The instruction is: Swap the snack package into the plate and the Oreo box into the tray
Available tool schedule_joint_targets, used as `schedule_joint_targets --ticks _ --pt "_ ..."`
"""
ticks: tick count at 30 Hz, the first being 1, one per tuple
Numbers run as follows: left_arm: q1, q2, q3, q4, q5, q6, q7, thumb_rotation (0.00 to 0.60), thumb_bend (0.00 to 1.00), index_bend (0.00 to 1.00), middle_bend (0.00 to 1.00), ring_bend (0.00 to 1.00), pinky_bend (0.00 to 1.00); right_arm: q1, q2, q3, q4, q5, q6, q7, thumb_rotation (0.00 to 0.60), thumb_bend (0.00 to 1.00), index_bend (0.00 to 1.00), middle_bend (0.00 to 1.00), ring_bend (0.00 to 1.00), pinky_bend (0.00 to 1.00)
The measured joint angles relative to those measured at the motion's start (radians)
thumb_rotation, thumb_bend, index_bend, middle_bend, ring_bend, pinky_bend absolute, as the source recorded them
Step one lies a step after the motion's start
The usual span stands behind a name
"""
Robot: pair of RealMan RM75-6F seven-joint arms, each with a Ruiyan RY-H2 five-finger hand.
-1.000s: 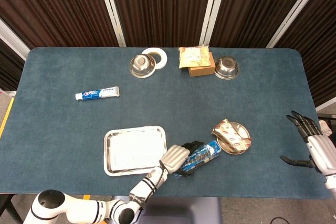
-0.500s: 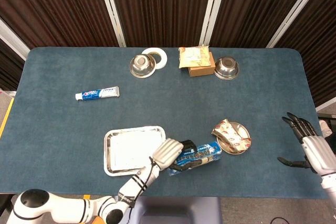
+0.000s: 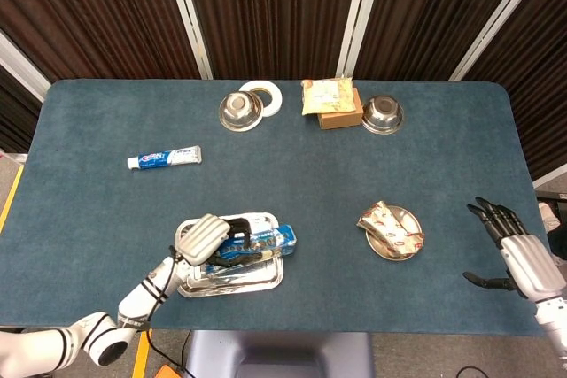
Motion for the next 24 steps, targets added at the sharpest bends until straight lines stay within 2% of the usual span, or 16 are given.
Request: schedule_joint_targets --ticks 1,3,4,5,7,10,16,21,24 --pt "0.011 0.003 0.011 0.021 0.009 0.013 -0.021 0.6 0.43 0.41 0.43 0.56 0.85 0.001 -0.002 0.0 -0.003 0.0 -0.004 -0.007 0.6 0.18 0.0 0.0 0.0 0.0" --pt "0.031 0.007 0.037 0.065 0.021 0.026 -0.056 0.6 0.39 0.11 0.14 0.22 0.5 0.002 -0.004 0.0 -0.006 0.001 -0.009 -0.019 0.6 0.18 0.0 0.0 0.0 0.0" --pt "0.037 0.008 0.048 0.079 0.022 0.023 -0.068 0.6 0.37 0.04 0.06 0.1 0.37 0.002 -0.006 -0.001 -0.009 0.001 -0.012 -0.027 0.6 0.18 0.0 0.0 0.0 0.0" --pt "0.041 0.01 0.058 0.09 0.02 0.015 -0.079 0.6 0.36 0.0 0.01 0.03 0.24 0.003 -0.008 -0.001 -0.011 0.0 -0.015 -0.032 0.6 0.18 0.0 0.0 0.0 0.0" --pt "0.044 0.008 0.061 0.094 0.013 -0.002 -0.086 0.6 0.34 0.0 0.0 0.0 0.12 0.004 -0.01 -0.002 -0.015 -0.002 -0.019 -0.04 0.6 0.18 0.0 0.0 0.0 0.0" --pt "0.051 -0.003 0.056 0.111 0.01 0.0 -0.092 0.6 0.31 0.0 0.0 0.0 0.06 0.003 -0.011 -0.003 -0.018 -0.006 -0.021 -0.046 0.6 0.18 0.0 0.0 0.0 0.0" --pt "0.068 0.018 0.055 0.064 0.034 0.051 -0.099 0.6 0.28 0.0 0.0 0.0 0.03 -0.001 -0.011 -0.004 -0.02 -0.009 -0.016 -0.062 0.6 0.18 0.0 0.0 0.0 0.0" --pt "0.118 0.088 0.067 -0.028 0.068 0.16 -0.078 0.588 0.3 0.0 0.0 0.0 0.03 -0.01 -0.012 -0.007 -0.027 -0.015 -0.006 -0.106 0.6 0.18 0.0 0.0 0.0 0.0" --pt "0.183 0.139 0.086 -0.07 0.083 0.261 -0.024 0.599 0.32 0.0 0.0 0.0 0.03 -0.024 -0.018 -0.007 -0.035 -0.009 0.006 -0.169 0.6 0.18 0.0 0.0 0.0 0.0"
